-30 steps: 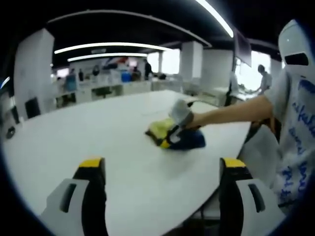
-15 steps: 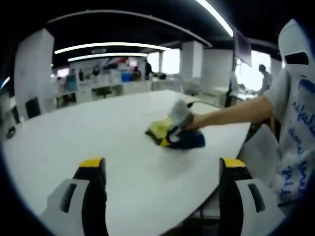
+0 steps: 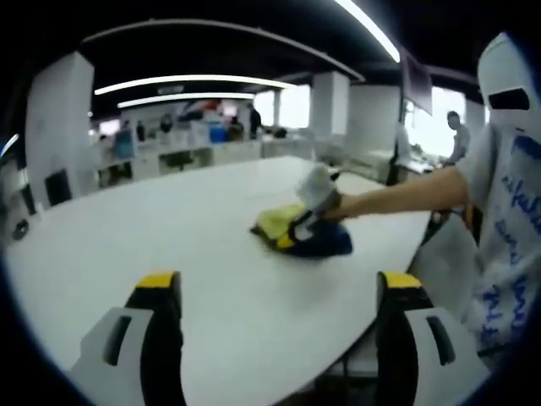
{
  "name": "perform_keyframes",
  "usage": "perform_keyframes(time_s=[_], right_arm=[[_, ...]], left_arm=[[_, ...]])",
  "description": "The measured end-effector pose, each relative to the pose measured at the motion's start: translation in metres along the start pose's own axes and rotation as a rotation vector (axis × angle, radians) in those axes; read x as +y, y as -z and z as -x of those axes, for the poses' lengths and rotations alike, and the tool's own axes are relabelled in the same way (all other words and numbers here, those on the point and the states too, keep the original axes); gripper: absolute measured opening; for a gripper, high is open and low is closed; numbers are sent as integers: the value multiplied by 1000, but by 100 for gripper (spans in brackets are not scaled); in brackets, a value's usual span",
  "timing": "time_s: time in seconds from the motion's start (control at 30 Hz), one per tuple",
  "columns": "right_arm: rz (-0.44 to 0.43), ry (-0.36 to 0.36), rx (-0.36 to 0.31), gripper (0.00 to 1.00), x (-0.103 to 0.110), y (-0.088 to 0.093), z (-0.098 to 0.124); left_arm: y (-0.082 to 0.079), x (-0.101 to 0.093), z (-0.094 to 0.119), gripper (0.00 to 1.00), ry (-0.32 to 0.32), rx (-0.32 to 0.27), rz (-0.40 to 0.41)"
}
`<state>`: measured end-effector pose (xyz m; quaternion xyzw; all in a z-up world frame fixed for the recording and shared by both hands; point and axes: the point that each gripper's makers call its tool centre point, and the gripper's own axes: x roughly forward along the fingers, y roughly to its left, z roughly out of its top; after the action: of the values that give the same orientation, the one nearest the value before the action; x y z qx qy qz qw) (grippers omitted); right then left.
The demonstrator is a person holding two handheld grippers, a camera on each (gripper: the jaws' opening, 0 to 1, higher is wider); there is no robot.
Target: Fold the garment on the visible template until the final outline fits inside the template.
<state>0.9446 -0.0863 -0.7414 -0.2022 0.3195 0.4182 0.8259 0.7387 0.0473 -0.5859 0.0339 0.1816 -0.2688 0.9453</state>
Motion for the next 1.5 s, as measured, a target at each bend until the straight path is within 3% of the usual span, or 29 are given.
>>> perform_keyframes(time_s=[0.27,0.93,1.5], right_arm=[[-4,17,-93,3,2,-14,35],[-55,95,-240,3,-10,-17,136],[-22,91,-315,3,-26,-1,216]], left_arm=[[0,-7,-2,91,9,8,-16],[-8,-26,-10,91,43,-20,-54],[-10,-75,-28,90,6,20,-52]])
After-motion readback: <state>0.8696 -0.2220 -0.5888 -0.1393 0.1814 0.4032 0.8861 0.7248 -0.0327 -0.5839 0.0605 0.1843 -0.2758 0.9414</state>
